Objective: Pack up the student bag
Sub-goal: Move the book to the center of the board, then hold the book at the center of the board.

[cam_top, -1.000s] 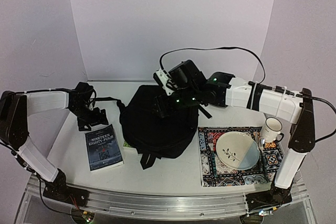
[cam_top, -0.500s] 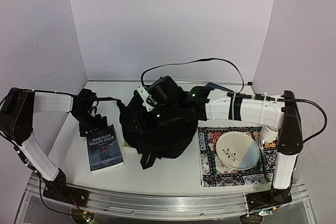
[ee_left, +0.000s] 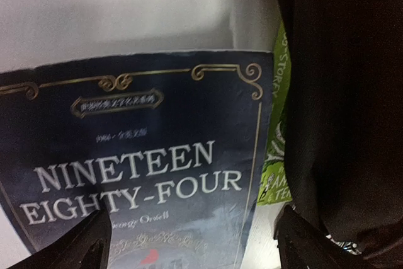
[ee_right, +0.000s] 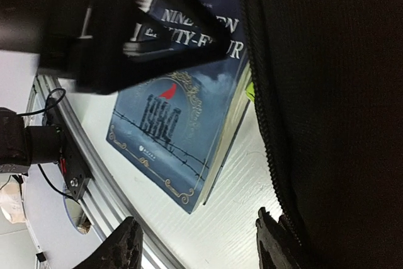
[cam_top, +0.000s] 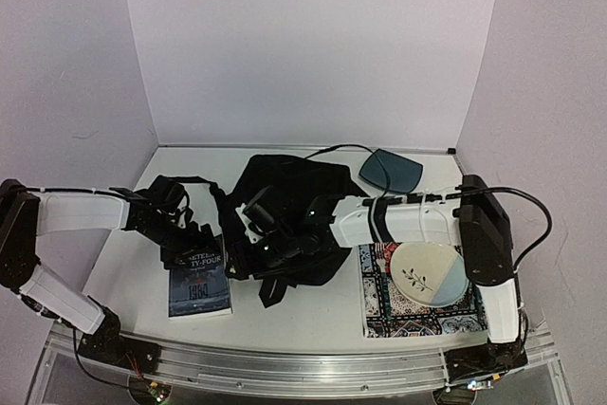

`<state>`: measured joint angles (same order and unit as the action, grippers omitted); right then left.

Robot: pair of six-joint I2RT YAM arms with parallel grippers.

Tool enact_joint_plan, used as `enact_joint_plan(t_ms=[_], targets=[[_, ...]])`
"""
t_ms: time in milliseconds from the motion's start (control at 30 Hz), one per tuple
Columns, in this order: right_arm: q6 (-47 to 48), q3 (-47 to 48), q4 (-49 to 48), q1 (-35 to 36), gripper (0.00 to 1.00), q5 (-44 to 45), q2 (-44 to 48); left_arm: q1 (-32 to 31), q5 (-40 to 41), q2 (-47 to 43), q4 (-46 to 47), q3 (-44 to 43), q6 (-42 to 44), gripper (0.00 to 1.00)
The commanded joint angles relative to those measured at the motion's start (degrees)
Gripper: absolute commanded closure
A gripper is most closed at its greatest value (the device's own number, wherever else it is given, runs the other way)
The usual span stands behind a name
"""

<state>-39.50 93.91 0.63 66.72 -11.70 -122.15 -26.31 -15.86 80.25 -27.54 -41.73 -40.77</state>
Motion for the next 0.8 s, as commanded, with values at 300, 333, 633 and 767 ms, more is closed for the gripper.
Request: enact_joint_plan(t_ms=[300,333,633,767], targets=[[-6.3,2.4,-2.7,1.1,0.39,1.5,-7.2,1.3,11.6,0.2,-9.1,0.8,0.1,0.03],[-6.5,3.0,-2.8,1.2,0.39,1.9,-7.9,1.3,10.4,1.3,-8.4,0.9,0.6,0.03],[-7.9,6.3,-3.8,1.7,0.39,4.2,-13.0,1.1,-1.2,1.9,-3.1,4.6,1.1,0.08],[-8.8,8.1,-4.0,1.7,0.39,3.7,-15.5,0.9,-5.0,1.0,-1.7,6.5,0.2,0.09]])
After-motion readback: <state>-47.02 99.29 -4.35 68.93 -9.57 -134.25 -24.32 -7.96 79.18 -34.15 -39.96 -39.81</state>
